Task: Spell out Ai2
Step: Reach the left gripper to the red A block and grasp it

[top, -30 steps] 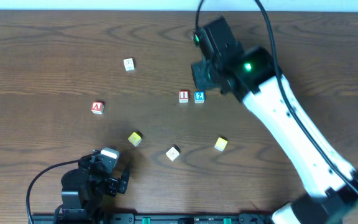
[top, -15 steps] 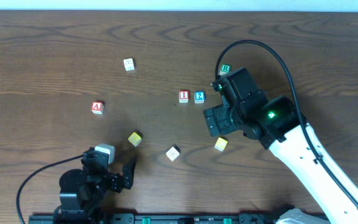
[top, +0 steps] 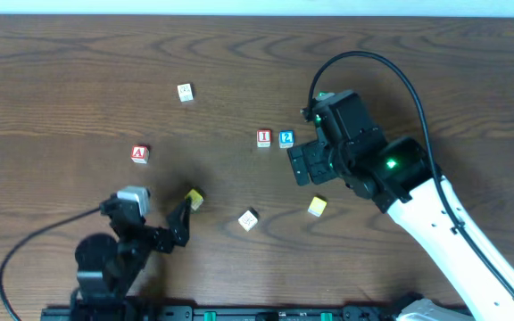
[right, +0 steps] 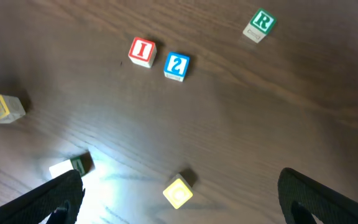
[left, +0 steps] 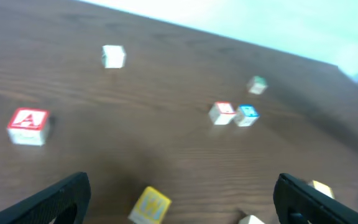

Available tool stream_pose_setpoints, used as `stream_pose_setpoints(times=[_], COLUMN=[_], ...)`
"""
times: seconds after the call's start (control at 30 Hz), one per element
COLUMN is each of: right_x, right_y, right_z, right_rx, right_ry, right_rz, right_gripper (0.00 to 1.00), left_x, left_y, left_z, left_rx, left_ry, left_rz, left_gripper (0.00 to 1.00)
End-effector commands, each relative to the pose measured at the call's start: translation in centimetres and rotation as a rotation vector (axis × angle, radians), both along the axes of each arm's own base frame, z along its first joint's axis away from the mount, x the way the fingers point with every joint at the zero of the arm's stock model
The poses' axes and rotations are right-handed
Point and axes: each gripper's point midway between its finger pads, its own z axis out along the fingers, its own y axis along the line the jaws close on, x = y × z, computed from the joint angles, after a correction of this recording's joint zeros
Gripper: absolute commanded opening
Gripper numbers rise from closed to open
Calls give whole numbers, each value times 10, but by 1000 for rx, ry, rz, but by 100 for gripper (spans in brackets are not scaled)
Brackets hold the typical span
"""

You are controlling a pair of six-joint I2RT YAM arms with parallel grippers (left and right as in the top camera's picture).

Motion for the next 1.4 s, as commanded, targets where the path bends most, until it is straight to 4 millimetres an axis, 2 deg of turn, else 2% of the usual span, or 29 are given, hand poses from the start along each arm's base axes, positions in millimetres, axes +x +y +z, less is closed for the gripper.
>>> stream_pose_setpoints(times=[0.0, 0.17, 0.23, 0.33, 0.4, 0.53, 0.73, 0.93, 1.17, 1.37], right_x=[4, 8, 9, 9, 9, 11, 12, 12, 11, 11], right_y=[-8, -15, -17, -17, -17, -16, -15, -15, -15, -15], right_z=[3, 3, 3, 3, 3, 4, 5, 5, 5, 5], right_rx=[2, 10, 15, 15, 16, 22, 33, 33, 41, 41], right_ry=[-14, -11, -10, -10, -11, -20, -23, -22, -17, -16], right_rz=[-17, -56, -69, -69, -69, -69, -82, -82, -98, -99], right_gripper=[99, 99, 99, 99, 99, 99, 99, 99, 99, 99], left_x=[17, 38, 46, 58, 65, 83, 111, 132, 169, 172], left_y=[25, 57, 66, 67, 70, 76, 101, 106, 112, 112], left_z=[31, 44, 47, 45, 38, 11, -32, -63, -70, -91], left_rx=[110, 303, 422, 572, 596, 523, 498, 433, 462, 477], left_ry=[1, 161, 222, 309, 401, 615, 801, 841, 726, 756], left_rz=[117, 234, 218, 116, 87, 24, 7, -13, -2, -29], left_gripper=[95, 95, 95, 95, 95, 95, 95, 95, 95, 95])
